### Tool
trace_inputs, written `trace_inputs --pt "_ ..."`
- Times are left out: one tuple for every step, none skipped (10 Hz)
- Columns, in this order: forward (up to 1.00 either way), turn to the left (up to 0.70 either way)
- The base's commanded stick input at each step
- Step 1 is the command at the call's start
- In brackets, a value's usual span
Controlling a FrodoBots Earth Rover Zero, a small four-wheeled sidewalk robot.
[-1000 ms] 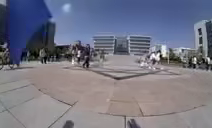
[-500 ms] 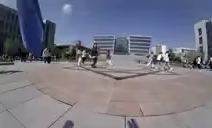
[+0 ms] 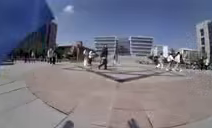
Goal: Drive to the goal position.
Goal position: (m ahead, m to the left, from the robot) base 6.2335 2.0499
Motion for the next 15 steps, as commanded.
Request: trace_inputs --pt "1.00 0.00" --pt "1.00 0.00" --pt "1.00 0.00" --pt "1.00 0.00" --pt "1.00 0.00" --pt "0.00 0.00" --pt "0.00 0.00" --pt "0.00 0.00" --pt "0.00 0.00" --pt "0.00 0.00" --pt "0.00 0.00" --pt "0.00 0.00" --pt "0.00 0.00" --pt "0.00 0.00" --pt "0.01 0.00"
